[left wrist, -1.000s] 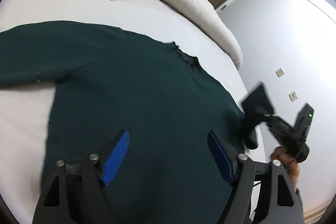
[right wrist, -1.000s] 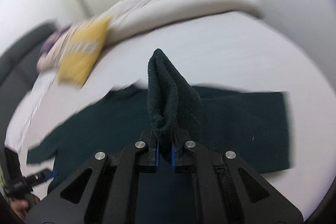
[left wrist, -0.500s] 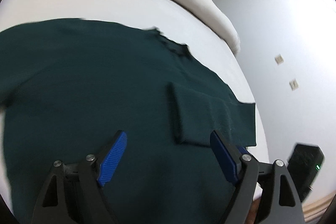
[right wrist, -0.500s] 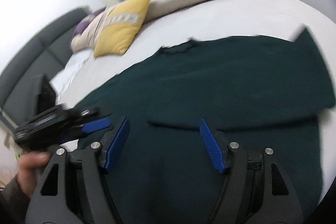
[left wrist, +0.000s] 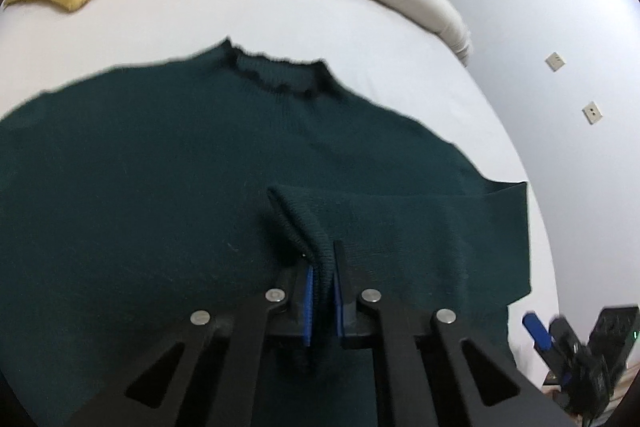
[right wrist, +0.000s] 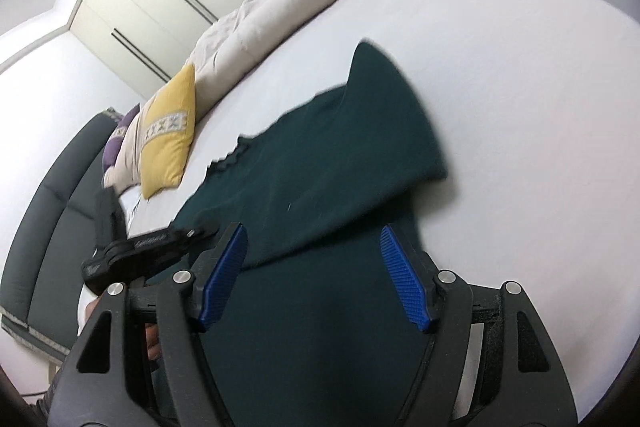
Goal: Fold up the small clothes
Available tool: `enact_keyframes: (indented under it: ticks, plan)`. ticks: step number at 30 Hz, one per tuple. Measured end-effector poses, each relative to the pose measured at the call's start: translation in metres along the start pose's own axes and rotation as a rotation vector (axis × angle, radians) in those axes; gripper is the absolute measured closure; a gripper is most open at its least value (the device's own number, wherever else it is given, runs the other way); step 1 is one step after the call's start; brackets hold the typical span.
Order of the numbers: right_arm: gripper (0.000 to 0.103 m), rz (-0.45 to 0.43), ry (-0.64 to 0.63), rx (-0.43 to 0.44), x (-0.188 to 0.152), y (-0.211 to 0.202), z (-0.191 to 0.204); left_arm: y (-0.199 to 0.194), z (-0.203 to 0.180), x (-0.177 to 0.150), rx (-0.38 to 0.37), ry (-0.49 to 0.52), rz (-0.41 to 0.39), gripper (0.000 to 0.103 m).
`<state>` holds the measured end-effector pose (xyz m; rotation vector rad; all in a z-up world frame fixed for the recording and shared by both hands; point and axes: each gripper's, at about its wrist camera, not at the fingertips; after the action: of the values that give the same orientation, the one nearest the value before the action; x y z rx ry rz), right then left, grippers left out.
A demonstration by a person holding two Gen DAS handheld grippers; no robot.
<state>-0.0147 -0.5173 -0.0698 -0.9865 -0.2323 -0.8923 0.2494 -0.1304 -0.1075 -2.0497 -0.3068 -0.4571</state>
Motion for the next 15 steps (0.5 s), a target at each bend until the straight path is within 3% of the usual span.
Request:
enact_keyframes:
  ticks: [4, 9, 15]
  plan:
    - [0.035, -0.019, -0.004, -0.059, 0.023, -0.001, -0.011, -0.031, 0.004, 0.011, -0.004, 0.031, -0.091, 0.094]
    - [0.035, -0.024, -0.025, -0.14, 0.062, 0.014, -0.02, -0.055, 0.043, 0.025, 0.021, -0.008, -0.183, 0.094]
    - [0.037, 0.043, -0.04, -0.191, 0.097, 0.069, -0.022, -0.028, 0.076, 0.021, 0.069, -0.05, -0.124, 0.094]
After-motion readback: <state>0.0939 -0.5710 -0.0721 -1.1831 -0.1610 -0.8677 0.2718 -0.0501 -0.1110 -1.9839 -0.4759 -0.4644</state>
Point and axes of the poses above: each gripper's, at about its wrist camera, not at the fingertips, and y roughly the way its jaws point, z to its left, x to its top, and after that the axes turned 1 degree about -y, right-handed
